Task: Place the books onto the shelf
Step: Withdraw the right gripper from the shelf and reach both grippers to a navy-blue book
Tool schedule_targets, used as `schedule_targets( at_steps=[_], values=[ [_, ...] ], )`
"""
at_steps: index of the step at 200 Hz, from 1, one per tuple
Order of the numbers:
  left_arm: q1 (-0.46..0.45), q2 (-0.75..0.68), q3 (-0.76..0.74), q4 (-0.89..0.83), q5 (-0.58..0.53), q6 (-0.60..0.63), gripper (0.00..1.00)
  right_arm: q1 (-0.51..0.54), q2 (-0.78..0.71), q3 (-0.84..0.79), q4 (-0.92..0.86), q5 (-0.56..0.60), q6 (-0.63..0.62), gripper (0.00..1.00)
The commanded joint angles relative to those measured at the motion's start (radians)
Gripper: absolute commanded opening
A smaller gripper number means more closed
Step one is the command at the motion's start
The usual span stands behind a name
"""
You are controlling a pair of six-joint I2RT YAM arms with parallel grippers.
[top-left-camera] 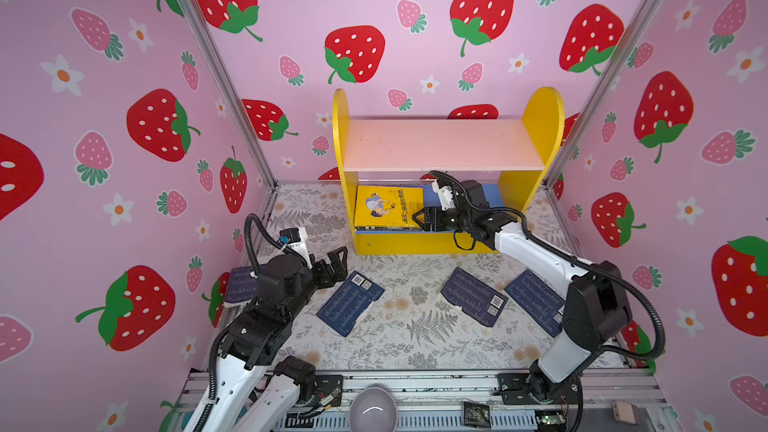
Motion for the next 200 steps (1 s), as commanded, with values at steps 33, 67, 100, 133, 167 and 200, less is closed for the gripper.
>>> schedule_targets(
  at_steps=[33, 67, 100, 133, 167, 200],
  values=[
    [0.003, 0.046, -0.051, 0.024, 0.055, -0.06, 0.99, 0.002, -0.172, -0.097, 0.004, -0.029, -0.094, 0.76],
    [0.002, 0.116, -0.201, 0.052, 0.129, -0.287, 0.97, 0.001, -0.3, -0.304, 0.025, -0.027, -0.073, 0.74],
    [-0.033, 0.179, -0.321, 0.132, 0.182, -0.377, 0.95, 0.001, -0.392, -0.497, 0.05, 0.04, 0.023, 0.73],
    [-0.042, 0.165, -0.362, 0.014, 0.055, -0.459, 0.96, 0.033, -0.407, -0.641, 0.192, -0.001, 0.072, 0.71],
    [-0.043, 0.058, -0.474, -0.016, 0.013, -0.584, 0.96, 0.155, -0.289, -0.631, 0.314, -0.011, 0.016, 0.7],
    [-0.04, -0.051, -0.536, -0.086, -0.071, -0.652, 0.96, 0.268, -0.114, -0.536, 0.375, -0.007, -0.062, 0.66]
  ],
)
